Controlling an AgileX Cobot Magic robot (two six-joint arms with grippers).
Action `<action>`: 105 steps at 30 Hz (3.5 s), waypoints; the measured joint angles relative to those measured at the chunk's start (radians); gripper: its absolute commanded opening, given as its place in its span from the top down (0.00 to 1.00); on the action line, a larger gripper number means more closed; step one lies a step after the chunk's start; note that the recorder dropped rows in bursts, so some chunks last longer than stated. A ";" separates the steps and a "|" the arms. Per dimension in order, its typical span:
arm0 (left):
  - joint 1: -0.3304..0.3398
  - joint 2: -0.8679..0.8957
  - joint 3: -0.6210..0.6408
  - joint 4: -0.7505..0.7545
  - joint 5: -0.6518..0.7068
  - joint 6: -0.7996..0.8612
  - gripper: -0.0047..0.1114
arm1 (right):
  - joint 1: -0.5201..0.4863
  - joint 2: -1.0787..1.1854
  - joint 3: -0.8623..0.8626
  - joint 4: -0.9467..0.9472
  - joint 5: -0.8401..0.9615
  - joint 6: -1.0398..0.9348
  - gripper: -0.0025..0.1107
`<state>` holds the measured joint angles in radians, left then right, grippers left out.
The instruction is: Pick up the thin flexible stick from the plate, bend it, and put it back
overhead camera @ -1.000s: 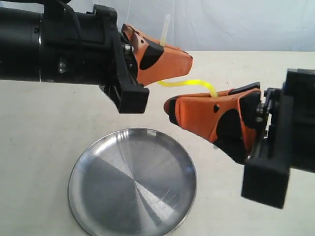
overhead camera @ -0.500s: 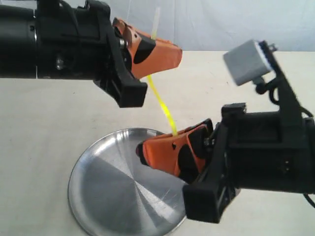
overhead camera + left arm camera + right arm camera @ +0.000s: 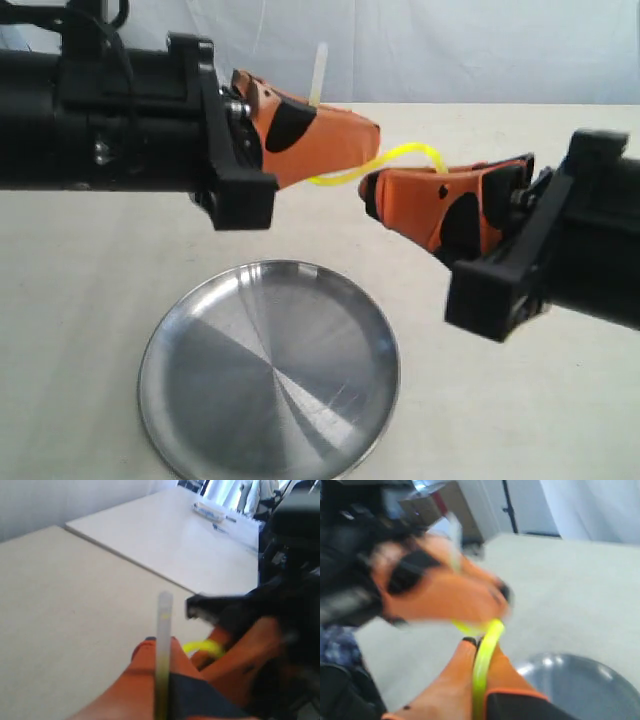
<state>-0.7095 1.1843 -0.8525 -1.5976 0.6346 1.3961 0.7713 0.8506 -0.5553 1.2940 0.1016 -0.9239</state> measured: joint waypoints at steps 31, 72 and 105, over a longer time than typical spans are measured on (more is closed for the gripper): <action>-0.009 -0.036 0.011 0.085 -0.067 -0.032 0.96 | -0.001 -0.030 -0.011 -0.021 0.115 -0.011 0.99; -0.016 -0.232 0.000 0.097 -0.380 0.082 0.40 | -0.001 0.336 -0.002 -0.403 0.153 0.380 0.99; -0.016 -0.366 0.098 0.112 -0.608 0.082 0.46 | -0.001 0.214 -0.116 -0.602 0.088 0.403 0.98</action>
<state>-0.7252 0.8180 -0.7549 -1.4854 0.0270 1.4781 0.7703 1.0645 -0.6708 0.6916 0.1894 -0.5208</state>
